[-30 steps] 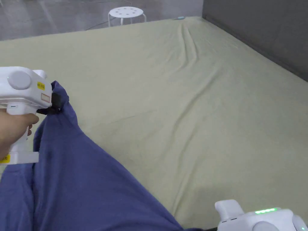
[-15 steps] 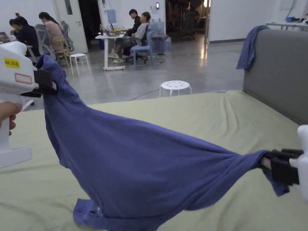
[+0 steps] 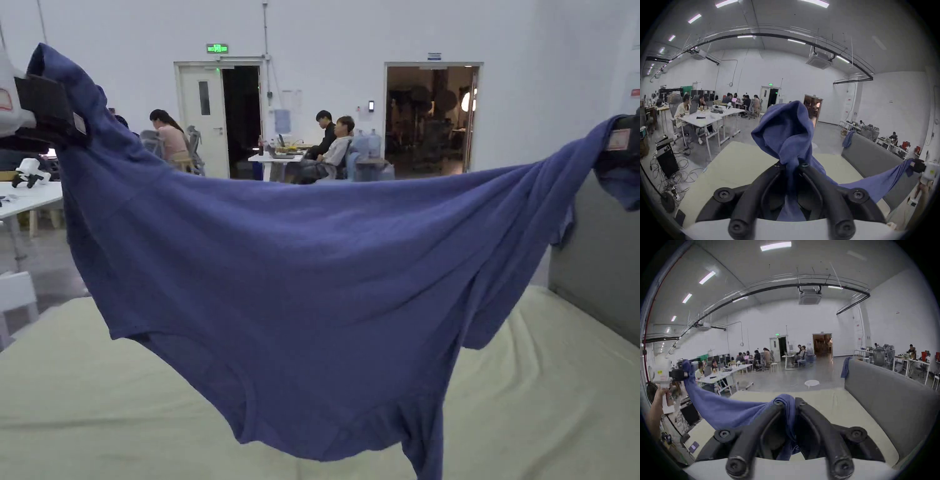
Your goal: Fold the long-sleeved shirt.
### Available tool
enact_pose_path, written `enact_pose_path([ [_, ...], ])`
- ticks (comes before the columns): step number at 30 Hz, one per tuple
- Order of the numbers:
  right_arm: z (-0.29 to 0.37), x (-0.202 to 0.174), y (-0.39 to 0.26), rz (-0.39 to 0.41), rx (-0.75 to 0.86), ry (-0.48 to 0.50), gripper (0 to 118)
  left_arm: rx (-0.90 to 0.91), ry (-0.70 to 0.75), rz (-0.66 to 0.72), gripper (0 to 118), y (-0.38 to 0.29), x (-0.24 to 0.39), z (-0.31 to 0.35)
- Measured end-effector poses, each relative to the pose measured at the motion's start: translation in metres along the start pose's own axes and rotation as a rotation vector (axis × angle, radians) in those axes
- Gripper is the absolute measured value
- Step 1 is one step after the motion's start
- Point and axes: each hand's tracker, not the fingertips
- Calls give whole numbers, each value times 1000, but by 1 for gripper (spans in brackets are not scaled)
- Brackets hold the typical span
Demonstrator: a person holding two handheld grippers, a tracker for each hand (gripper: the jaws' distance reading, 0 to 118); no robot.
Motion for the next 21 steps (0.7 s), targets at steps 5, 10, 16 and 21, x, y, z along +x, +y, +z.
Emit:
enact_pose_path([
  [5,-98,3,25,-31,-144,52,5,-107,2,32,8,-8,-2,-58],
  [10,-204,9,40,-26,-259,-38,5,-134,62,32,8,-8,-16,-149],
  [16,-320,20,47,18,-357,-143,5,-124,97,89,8,-7,-33,-227],
  [21,-378,7,17,63,-443,-206,5,-130,104,91,8,-18,-42,-292],
])
